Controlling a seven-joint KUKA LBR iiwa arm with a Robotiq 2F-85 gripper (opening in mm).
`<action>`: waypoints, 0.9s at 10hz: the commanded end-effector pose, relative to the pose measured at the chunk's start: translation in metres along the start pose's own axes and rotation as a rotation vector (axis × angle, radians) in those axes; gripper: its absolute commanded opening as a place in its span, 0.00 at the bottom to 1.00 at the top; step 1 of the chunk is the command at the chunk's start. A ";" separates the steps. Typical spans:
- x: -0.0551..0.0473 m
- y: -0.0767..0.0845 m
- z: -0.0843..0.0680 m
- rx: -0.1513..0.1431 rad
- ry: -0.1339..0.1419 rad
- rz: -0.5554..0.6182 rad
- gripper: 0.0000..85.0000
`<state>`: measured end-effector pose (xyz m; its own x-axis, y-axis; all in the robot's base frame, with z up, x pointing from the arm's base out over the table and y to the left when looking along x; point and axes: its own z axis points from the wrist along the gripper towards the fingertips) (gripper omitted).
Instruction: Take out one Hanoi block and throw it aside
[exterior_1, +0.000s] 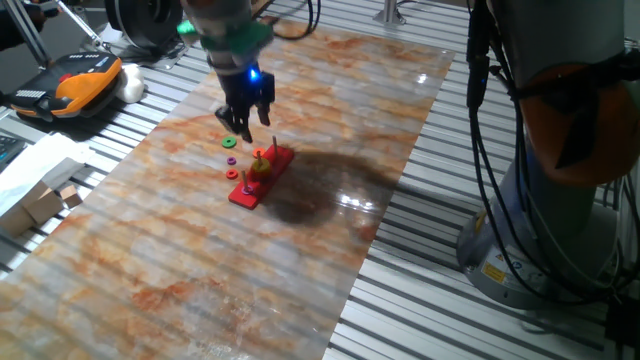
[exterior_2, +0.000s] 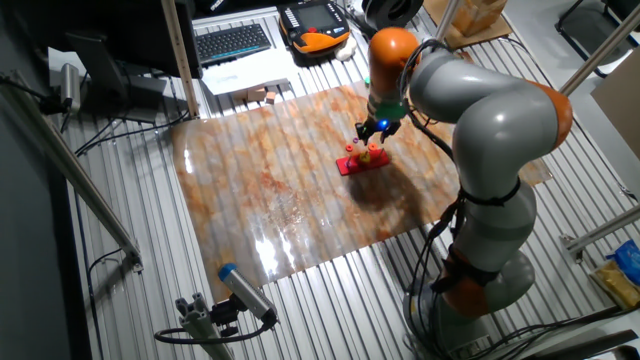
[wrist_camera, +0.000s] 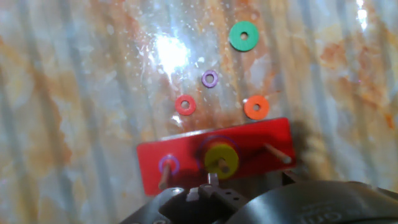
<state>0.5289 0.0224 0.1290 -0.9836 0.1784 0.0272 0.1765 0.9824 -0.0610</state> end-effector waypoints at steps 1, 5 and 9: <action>-0.001 0.003 0.011 0.000 -0.010 0.005 0.60; -0.010 0.001 0.032 -0.020 -0.039 0.006 0.60; -0.012 0.004 0.043 -0.035 -0.049 0.012 0.60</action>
<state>0.5399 0.0215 0.0852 -0.9818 0.1889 -0.0214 0.1894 0.9816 -0.0254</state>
